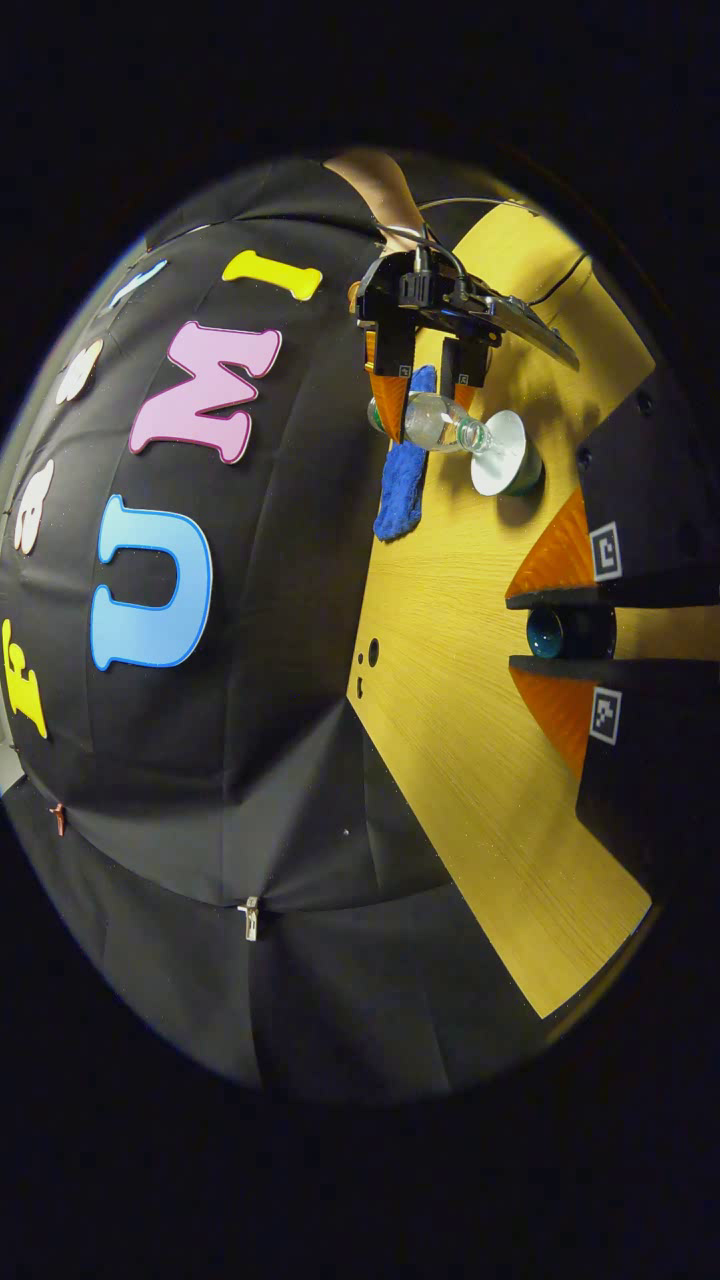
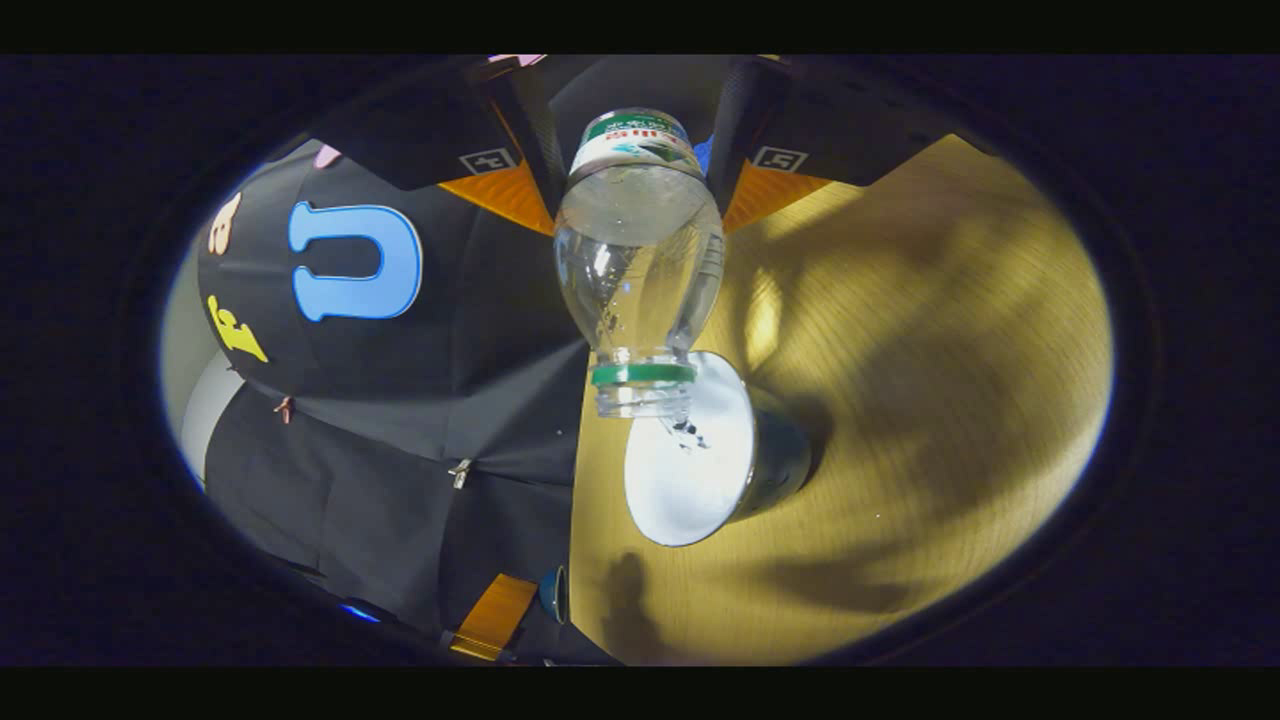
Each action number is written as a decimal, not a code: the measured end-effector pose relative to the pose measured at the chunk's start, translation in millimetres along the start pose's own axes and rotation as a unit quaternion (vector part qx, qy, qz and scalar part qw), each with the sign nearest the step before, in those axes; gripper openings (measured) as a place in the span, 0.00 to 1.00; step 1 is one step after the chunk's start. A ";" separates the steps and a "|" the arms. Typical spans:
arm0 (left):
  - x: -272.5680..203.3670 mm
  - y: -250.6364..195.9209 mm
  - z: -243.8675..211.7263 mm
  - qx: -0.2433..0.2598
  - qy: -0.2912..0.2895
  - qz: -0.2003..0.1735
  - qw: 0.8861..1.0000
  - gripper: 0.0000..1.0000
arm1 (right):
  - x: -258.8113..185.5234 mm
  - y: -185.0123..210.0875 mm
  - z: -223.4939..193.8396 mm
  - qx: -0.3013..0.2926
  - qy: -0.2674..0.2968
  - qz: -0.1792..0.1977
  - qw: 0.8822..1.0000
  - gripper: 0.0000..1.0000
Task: Open the teacup lid with one hand, grasp the water bottle and pour water into the teacup with the other hand; after pouring, place the water bottle on the coaster and then close the teacup lid.
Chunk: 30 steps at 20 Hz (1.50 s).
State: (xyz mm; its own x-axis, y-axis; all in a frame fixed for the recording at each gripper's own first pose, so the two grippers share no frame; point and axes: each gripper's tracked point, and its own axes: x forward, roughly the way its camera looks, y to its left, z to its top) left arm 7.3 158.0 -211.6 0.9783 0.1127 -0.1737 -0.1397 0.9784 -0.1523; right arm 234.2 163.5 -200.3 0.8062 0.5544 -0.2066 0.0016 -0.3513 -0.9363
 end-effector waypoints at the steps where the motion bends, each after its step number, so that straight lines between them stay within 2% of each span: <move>1: -0.2 0.2 1.3 0.001 0.000 -0.001 1.000 0.24 | 0.0 0.4 0.6 -0.003 -0.001 0.000 1.000 0.70; 8: 2.0 1.0 -2.6 -0.004 0.003 0.004 1.000 0.24 | -4.0 -1.8 2.6 -0.030 -0.016 -0.024 0.999 0.70; 23: -3.9 2.1 -3.9 -0.004 0.001 0.003 1.000 0.24 | 4.3 -8.7 4.6 -0.091 -0.016 -0.047 0.995 0.69; 24: -4.5 2.6 -3.7 -0.004 0.000 0.004 1.000 0.24 | 5.2 -8.1 4.9 -0.096 -0.016 -0.047 0.994 0.74; 25: -4.8 2.6 -3.3 -0.004 0.000 0.004 1.000 0.24 | 7.3 -7.9 3.7 -0.101 -0.014 -0.044 0.994 0.70; 30: -7.5 2.6 -11.6 -0.004 0.008 0.003 1.000 0.24 | 16.1 -20.0 4.3 -0.106 -0.012 -0.046 0.993 0.70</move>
State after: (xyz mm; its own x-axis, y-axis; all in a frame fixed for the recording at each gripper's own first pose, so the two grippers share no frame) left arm -2.2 157.7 -222.0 0.9749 0.1154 -0.1902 -0.1467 0.9762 -0.1598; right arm 244.6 182.7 -186.1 0.7828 0.6081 -0.1321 0.2004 -0.4474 -0.8716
